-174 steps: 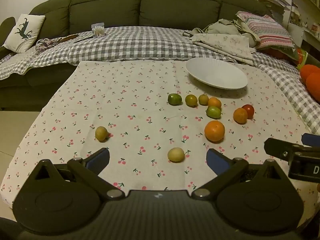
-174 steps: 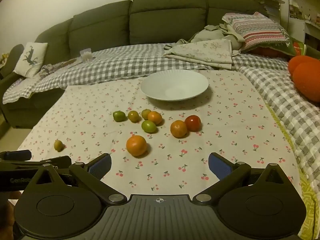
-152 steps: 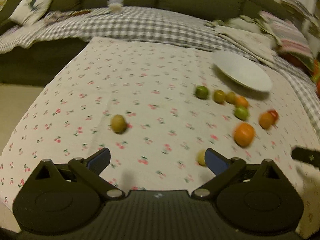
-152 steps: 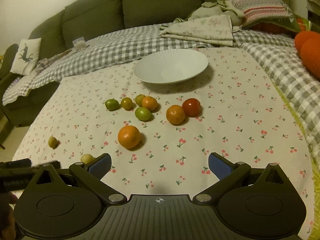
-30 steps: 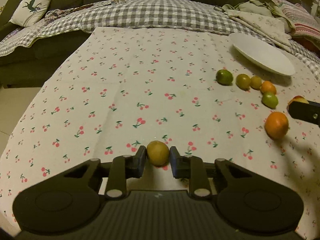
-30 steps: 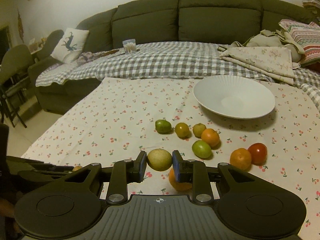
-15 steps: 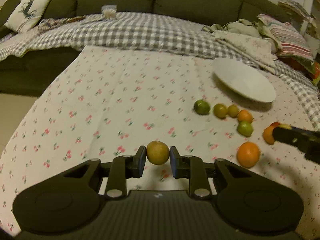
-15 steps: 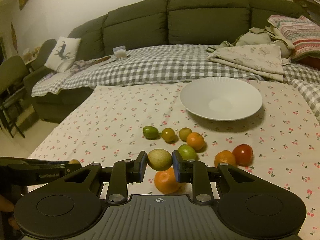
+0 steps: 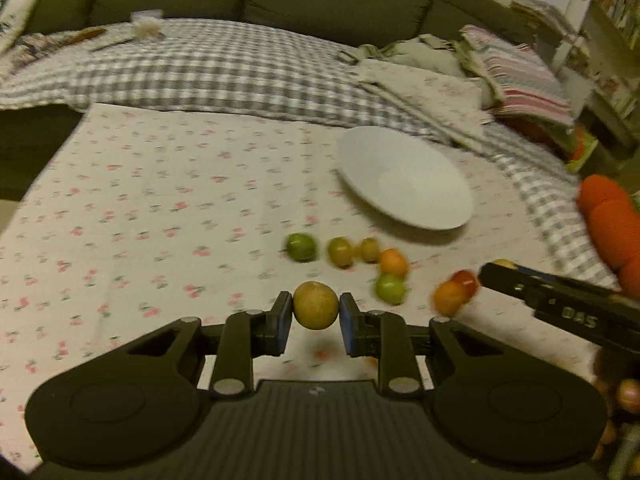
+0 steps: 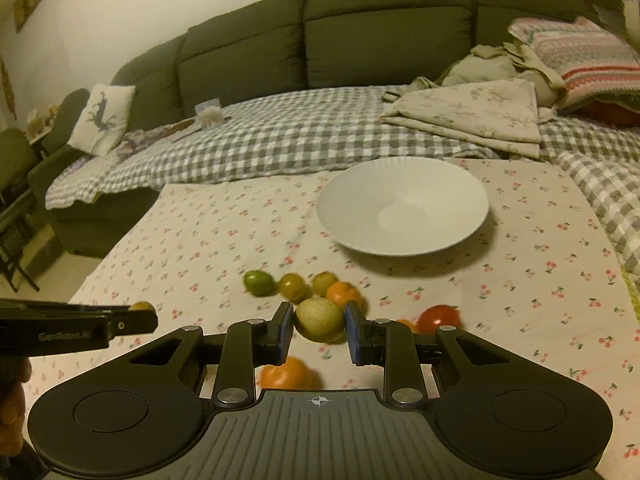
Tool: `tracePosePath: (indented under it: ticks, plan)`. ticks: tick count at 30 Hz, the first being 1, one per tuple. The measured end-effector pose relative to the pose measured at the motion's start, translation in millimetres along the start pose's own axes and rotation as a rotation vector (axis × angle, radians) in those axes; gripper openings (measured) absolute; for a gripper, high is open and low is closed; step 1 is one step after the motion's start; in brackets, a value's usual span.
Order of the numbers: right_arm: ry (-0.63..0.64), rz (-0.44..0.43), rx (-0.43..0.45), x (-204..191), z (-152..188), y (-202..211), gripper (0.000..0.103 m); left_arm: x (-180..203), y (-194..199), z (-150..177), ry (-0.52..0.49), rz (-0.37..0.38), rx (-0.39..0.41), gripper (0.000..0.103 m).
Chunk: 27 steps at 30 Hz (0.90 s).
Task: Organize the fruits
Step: 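Carry both held plums over the white bowl with both tools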
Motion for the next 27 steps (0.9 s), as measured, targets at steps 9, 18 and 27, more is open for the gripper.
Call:
tracePosePath:
  ticks: [9,18,27]
  plan:
    - [-0.109,0.063,0.025,59.9,-33.2,-0.6,0.026,43.5,-30.0,-37.3,-0.068,0.044,0.030,0.023]
    - [-0.076,0.098,-0.001,84.1,-50.7,-43.9,0.026,81.2,-92.8,-60.1,-0.151,0.053,0.082,0.023]
    - [-0.037,0.112,-0.008,94.2,-65.9,-83.2,0.026,100.9,-147.3,-72.8,-0.224,0.029,0.100,0.023]
Point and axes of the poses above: each gripper's, at about its wrist camera, not at the fingertips, and y roughly against the way its jaws point, x to its right, z to its underside, the point moved 3 cm from there along -y, roughly the way its jaws point, and after that the axes turned 4 degrees about -z, right-handed, at the moved point
